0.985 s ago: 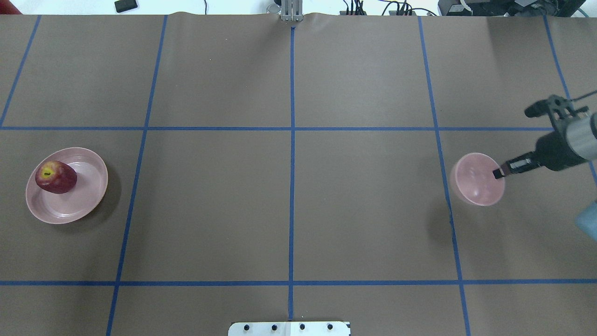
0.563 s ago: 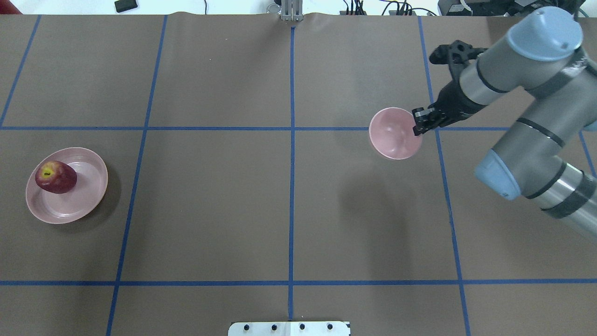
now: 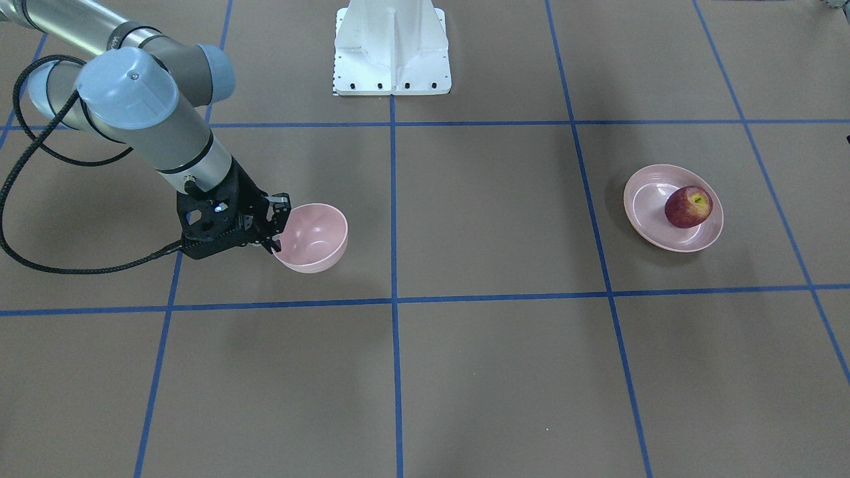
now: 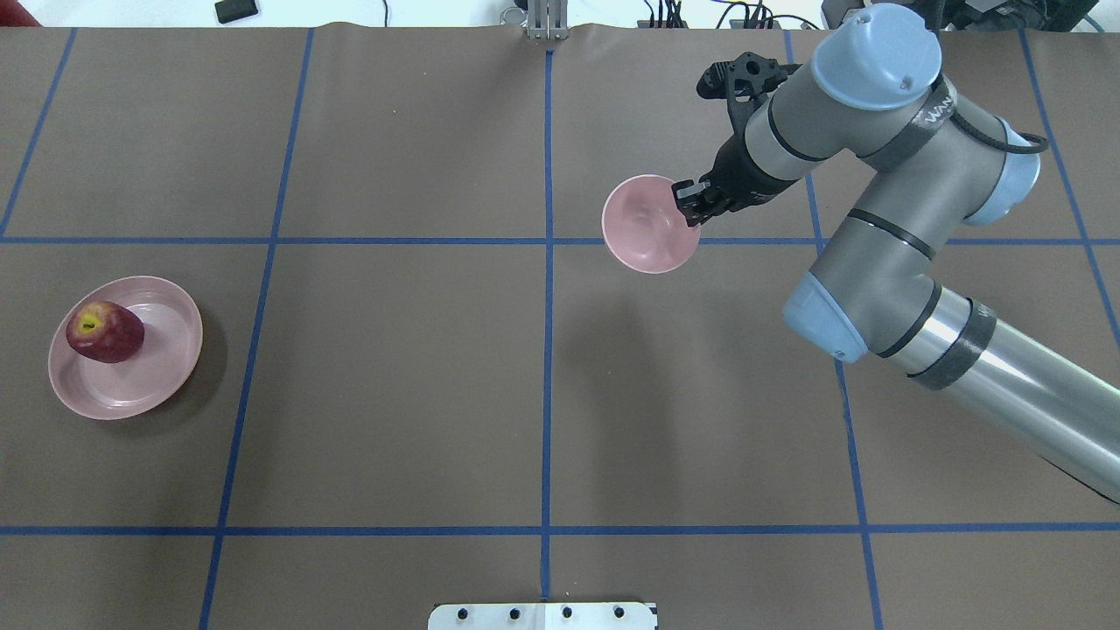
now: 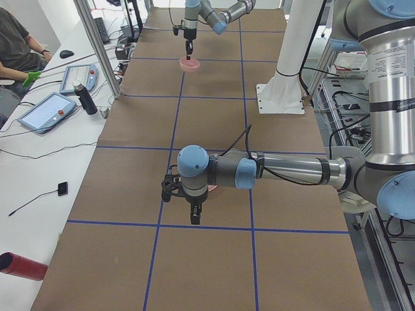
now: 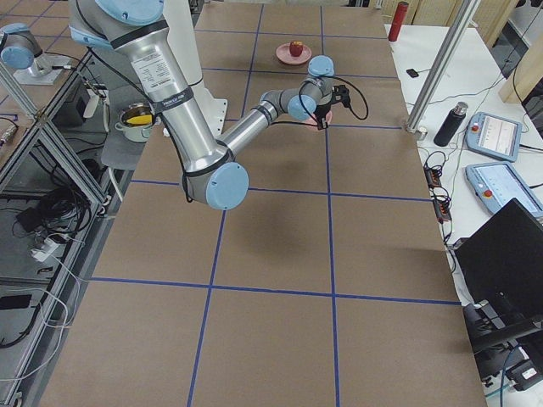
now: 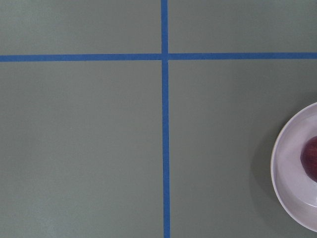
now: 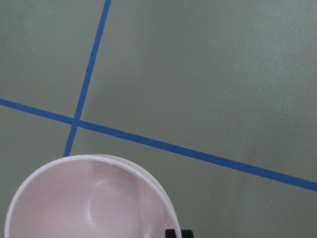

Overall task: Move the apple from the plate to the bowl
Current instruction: 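Slide the pink bowl with the right gripper toward the table centre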

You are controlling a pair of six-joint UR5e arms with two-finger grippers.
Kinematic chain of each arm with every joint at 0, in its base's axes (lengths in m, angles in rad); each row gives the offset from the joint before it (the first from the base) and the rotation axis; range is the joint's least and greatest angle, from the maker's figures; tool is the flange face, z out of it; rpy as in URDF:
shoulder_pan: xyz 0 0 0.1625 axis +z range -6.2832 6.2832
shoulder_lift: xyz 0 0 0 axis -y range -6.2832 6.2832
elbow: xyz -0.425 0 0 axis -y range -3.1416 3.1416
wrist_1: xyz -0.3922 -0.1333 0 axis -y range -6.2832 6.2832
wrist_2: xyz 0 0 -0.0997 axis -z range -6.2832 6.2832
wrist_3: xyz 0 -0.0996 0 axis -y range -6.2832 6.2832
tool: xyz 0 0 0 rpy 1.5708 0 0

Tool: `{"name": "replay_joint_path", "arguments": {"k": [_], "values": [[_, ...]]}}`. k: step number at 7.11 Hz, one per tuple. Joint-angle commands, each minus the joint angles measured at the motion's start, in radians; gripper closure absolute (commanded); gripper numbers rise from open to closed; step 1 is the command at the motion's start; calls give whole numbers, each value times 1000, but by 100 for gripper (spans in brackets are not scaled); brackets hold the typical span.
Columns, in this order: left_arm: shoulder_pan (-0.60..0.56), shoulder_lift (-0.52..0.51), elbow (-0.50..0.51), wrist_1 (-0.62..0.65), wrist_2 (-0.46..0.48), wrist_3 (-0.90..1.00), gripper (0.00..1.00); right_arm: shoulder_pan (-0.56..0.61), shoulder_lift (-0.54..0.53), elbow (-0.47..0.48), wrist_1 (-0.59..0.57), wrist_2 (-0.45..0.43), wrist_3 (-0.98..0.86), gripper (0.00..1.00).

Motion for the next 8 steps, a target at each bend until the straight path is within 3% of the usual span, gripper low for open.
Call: {"name": "replay_joint_path", "arguments": {"k": [1,3,5,6,7,8], "values": [[40,-25,-7,-61,-1,-6,2,-22,107,-148,4,-7,95,100],[130,-35,-1,-149,13,-173,2,-46,201,-259,2,-16,200,100],[152,-43,-1,-153,13,-218,2,-91,220,-275,4,-51,250,100],[215,-110,-3,-152,27,-331,2,-103,217,-284,4,-61,267,100],[274,-133,-13,-152,89,-435,2,-109,209,-290,4,-61,302,100],[316,-141,-24,-152,117,-495,2,-109,215,-292,5,-61,333,88]]}}
